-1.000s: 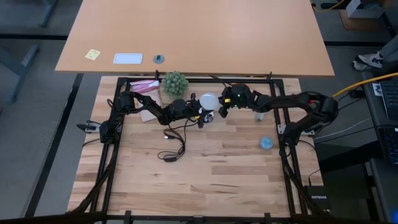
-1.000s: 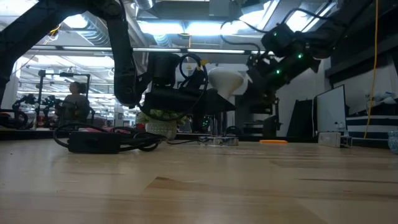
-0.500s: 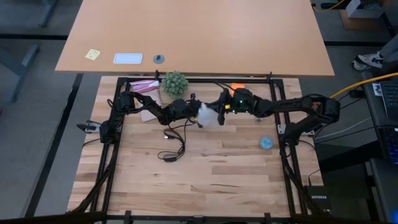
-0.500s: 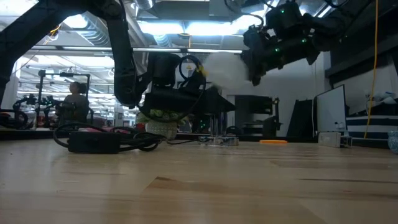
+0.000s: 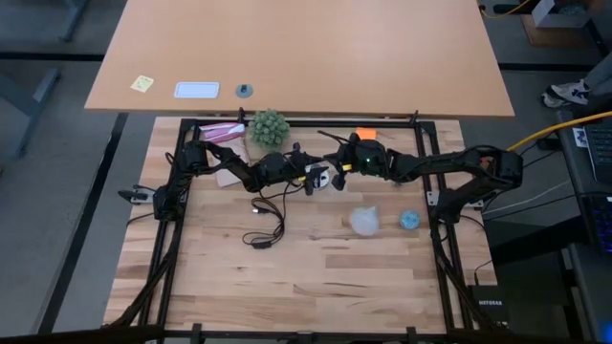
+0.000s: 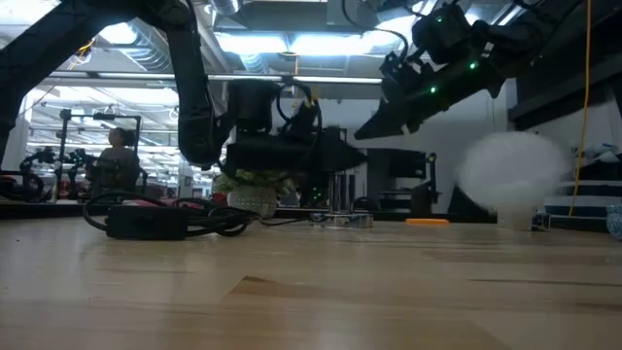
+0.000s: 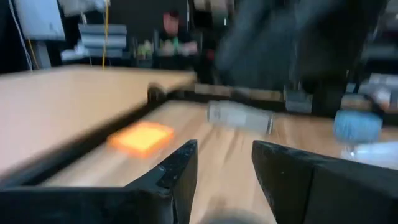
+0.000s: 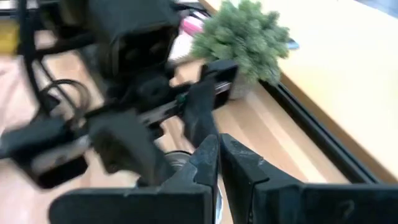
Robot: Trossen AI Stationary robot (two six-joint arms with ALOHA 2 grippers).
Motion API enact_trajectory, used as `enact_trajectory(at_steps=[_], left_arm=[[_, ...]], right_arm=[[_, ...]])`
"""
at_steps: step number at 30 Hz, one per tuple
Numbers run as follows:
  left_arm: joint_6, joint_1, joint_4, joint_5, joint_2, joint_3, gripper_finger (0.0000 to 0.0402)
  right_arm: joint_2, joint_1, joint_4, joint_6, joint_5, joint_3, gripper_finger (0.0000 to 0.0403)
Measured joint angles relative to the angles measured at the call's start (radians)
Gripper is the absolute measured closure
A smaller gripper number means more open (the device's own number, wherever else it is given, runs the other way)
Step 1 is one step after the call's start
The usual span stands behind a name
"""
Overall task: Screw lightbulb
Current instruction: Insert the lightbulb into the lamp
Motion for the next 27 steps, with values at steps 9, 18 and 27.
enact_trajectory(at_steps=[9, 18, 27], left_arm=[[-0.029, -0.008, 0.233, 0.009, -0.003, 0.0, 0.0259], [-0.228, -0.037, 0.229, 0.19, -0.062, -0.004, 0.0259], [-0.435, -0.045, 0.222, 0.542, -0.175, -0.004, 0.0259]], right_arm=[[-0.246, 0.0, -0.247, -0.037, -0.057, 0.0, 0.0379], [-0.477, 0.001, -0.753, 0.057, -0.265, 0.0, 0.0379], [-0.483, 0.001, -0.964, 0.153, -0.285, 0.0, 0.0379]])
